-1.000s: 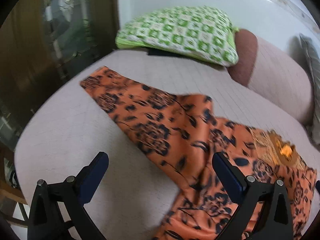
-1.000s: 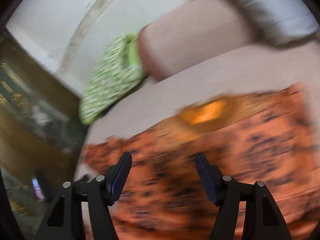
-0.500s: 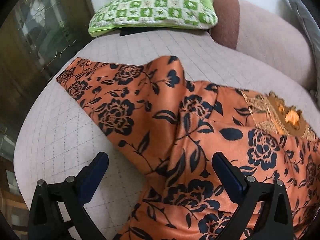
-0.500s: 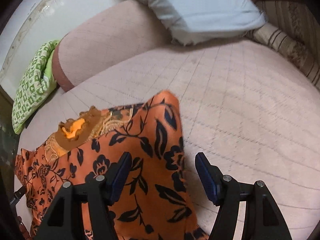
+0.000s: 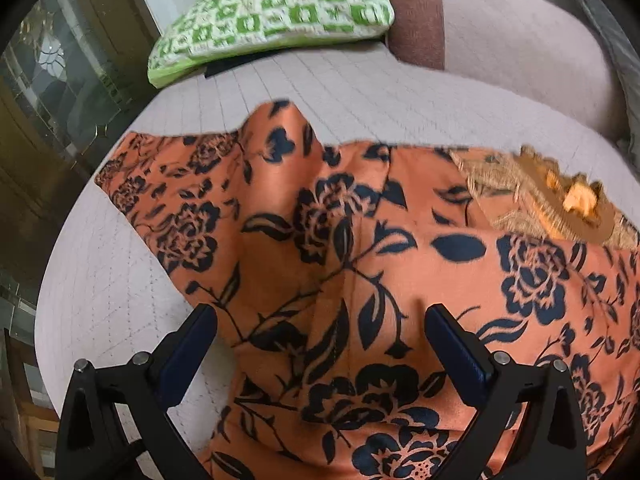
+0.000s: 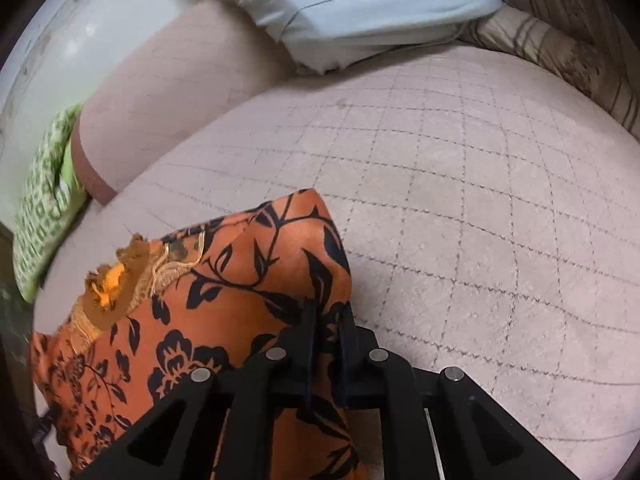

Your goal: Fold small clothes

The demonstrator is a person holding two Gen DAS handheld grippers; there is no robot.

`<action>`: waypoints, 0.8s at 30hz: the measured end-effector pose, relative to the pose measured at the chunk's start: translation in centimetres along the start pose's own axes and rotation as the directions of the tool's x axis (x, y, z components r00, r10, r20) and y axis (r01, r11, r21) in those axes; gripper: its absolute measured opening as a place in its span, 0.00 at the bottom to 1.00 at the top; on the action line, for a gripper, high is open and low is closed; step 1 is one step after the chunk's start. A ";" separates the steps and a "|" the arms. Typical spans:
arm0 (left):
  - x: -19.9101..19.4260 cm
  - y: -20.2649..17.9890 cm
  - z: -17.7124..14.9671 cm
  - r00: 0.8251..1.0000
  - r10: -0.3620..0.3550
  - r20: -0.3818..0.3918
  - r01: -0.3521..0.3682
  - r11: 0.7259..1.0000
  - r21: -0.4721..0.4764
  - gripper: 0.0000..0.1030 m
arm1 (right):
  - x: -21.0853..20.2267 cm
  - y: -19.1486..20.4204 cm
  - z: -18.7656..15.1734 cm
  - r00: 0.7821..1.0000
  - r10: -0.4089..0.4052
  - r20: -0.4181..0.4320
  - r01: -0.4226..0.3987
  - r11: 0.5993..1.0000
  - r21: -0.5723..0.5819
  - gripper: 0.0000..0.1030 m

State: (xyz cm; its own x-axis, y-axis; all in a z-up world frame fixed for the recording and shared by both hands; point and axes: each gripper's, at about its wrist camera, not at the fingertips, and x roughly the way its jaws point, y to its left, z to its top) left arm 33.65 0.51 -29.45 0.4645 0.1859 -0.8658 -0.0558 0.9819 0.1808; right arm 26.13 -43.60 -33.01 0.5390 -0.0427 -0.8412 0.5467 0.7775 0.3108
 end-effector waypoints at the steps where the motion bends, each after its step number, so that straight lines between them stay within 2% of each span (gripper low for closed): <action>1: 0.1 0.0 -0.1 1.000 0.003 -0.005 -0.003 1.000 -0.001 1.00 | -0.3 0.3 0.1 1.000 -0.013 0.001 0.013 1.000 -0.011 0.13; 4: -0.1 0.9 0.1 1.000 0.004 -0.001 -0.004 1.000 -0.029 1.00 | -2.0 0.9 0.4 1.000 -0.020 0.019 0.020 1.000 -0.022 0.13; 7: -0.7 3.3 0.5 1.000 0.008 0.020 -0.006 0.995 -0.104 1.00 | -4.9 2.0 0.0 0.994 -0.024 0.107 0.030 0.998 -0.055 0.13; 9: -0.8 5.0 0.7 0.999 0.026 0.022 -0.022 0.988 -0.155 1.00 | -6.7 3.6 -0.7 0.989 0.024 0.143 -0.008 0.993 -0.115 0.13; 10: -0.7 5.9 0.8 0.999 0.038 0.019 -0.034 0.984 -0.178 1.00 | -7.2 4.5 -1.1 0.988 0.071 0.137 -0.052 0.989 -0.137 0.13; 12: -0.4 7.9 1.0 0.998 0.060 0.013 -0.056 0.973 -0.223 1.00 | -7.3 6.3 -2.3 0.984 0.161 0.073 -0.148 0.976 -0.158 0.13; 14: 0.0 10.3 1.2 0.997 0.078 0.002 -0.074 0.958 -0.279 1.00 | -6.4 8.3 -3.9 0.979 0.203 -0.019 -0.203 0.964 -0.174 0.13; 16: 0.4 13.0 1.2 0.996 0.086 -0.014 -0.085 0.936 -0.340 1.00 | -4.6 10.1 -5.7 0.975 0.199 -0.103 -0.217 0.954 -0.207 0.13; 18: 0.8 15.7 1.2 0.995 0.100 -0.026 -0.102 0.912 -0.397 1.00 | -1.1 11.7 -7.6 0.954 0.145 -0.262 -0.215 0.941 -0.262 0.14; 20: 1.4 18.1 1.3 0.993 0.111 -0.037 -0.116 0.892 -0.437 1.00 | -1.6 12.4 -8.4 0.975 0.116 -0.192 -0.173 0.933 -0.316 0.14; 21: 1.9 19.9 1.4 0.993 0.112 -0.046 -0.121 0.873 -0.473 1.00 | -2.0 12.8 -8.4 0.975 0.108 -0.196 -0.168 0.931 -0.323 0.16; 24: 3.1 23.9 1.5 0.993 0.108 -0.052 -0.119 0.822 -0.557 1.00 | -2.9 13.0 -9.0 0.946 0.223 -0.237 -0.283 0.923 -0.260 0.16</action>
State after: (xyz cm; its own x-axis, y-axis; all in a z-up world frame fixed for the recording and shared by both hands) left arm 35.06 24.47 -27.16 0.4091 0.2929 -0.8642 -0.5935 0.8048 -0.0082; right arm 25.85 -27.72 -30.50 0.4799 0.2814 -0.8310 0.1859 0.8931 0.4097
